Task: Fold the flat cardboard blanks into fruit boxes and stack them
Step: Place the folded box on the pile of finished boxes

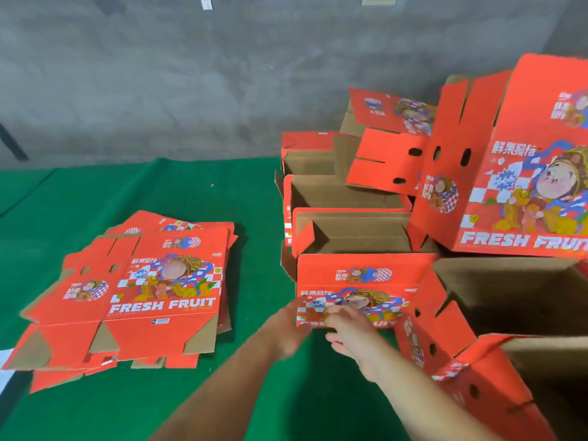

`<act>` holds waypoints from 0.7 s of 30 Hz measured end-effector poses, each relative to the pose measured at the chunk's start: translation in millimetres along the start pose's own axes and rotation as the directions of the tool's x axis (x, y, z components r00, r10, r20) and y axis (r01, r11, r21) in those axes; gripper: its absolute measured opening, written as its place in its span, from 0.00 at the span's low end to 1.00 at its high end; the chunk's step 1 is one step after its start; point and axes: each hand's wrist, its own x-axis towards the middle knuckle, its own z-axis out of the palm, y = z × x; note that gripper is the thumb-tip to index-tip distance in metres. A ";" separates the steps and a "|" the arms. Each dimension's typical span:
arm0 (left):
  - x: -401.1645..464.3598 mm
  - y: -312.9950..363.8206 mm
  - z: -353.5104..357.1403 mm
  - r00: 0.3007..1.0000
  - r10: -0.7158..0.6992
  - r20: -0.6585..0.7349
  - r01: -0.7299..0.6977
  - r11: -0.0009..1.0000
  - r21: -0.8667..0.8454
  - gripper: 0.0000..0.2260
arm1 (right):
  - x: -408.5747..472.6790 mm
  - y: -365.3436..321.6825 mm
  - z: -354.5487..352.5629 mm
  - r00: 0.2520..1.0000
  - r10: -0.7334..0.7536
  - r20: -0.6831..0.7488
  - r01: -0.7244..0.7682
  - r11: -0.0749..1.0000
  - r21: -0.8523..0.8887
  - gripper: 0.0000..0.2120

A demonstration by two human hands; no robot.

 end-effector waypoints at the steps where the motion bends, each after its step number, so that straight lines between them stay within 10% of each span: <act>1: -2.9 -7.4 6.3 1.000 -0.020 0.012 0.021 0.994 -0.103 0.24 | 0.1 3.6 8.2 1.000 -0.014 -0.001 0.014 1.000 -0.007 0.12; 9: -32.6 -57.7 1.1 0.946 -0.204 -0.251 0.044 0.850 -0.525 0.13 | 1.6 13.7 81.8 0.991 -0.096 0.097 0.096 0.995 0.010 0.15; 21: -76.3 -126.1 -55.8 0.856 -0.377 -0.353 0.049 0.740 -0.671 0.09 | 8.1 19.4 184.6 0.985 0.009 0.170 -0.008 1.000 -0.010 0.18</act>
